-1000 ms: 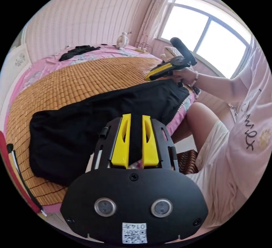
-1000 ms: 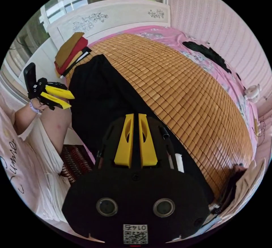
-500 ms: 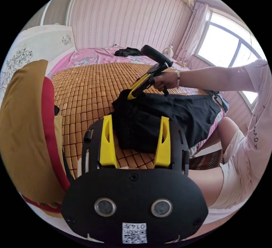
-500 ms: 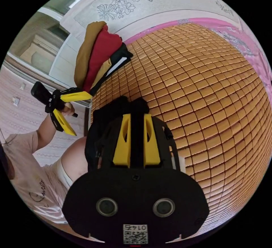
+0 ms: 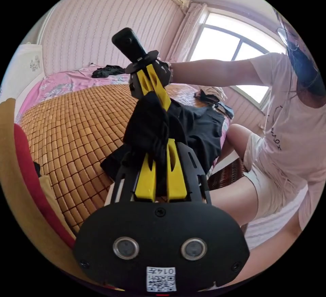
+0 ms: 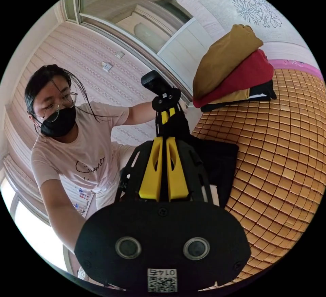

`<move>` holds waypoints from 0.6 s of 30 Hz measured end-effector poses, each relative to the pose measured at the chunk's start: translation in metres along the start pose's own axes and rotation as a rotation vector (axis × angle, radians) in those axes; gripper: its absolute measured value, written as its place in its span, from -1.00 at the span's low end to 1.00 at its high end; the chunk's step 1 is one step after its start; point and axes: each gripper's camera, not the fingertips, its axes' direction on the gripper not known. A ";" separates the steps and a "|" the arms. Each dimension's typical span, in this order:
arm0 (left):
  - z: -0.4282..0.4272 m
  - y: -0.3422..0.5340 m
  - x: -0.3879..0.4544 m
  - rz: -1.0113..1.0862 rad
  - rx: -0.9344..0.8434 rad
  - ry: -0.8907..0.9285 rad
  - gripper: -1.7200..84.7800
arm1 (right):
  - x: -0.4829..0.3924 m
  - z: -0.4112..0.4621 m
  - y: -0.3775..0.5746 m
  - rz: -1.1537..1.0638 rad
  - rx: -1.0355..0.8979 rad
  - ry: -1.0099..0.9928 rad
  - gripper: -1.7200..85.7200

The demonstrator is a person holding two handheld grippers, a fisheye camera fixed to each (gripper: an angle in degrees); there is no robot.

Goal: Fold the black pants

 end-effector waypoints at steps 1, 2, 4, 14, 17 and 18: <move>-0.003 0.003 -0.001 -0.035 -0.009 -0.007 -0.87 | 0.009 0.008 -0.005 0.039 -0.018 0.036 -0.95; -0.006 0.008 -0.005 -0.134 -0.056 -0.014 -0.88 | 0.018 0.019 -0.010 0.075 -0.030 0.069 -0.95; -0.007 0.016 -0.013 -0.268 -0.128 -0.030 -0.87 | 0.030 0.040 -0.018 0.121 -0.078 0.152 -0.95; 0.005 0.055 -0.044 -0.588 -0.288 -0.292 -0.88 | 0.036 0.061 0.004 0.366 0.008 0.648 -0.92; 0.011 0.046 -0.034 -0.538 -0.320 -0.365 -0.87 | -0.007 0.038 0.061 0.368 0.032 0.721 -0.89; 0.014 0.043 -0.031 -0.523 -0.334 -0.380 -0.87 | -0.015 0.035 0.075 0.380 0.021 0.737 -0.88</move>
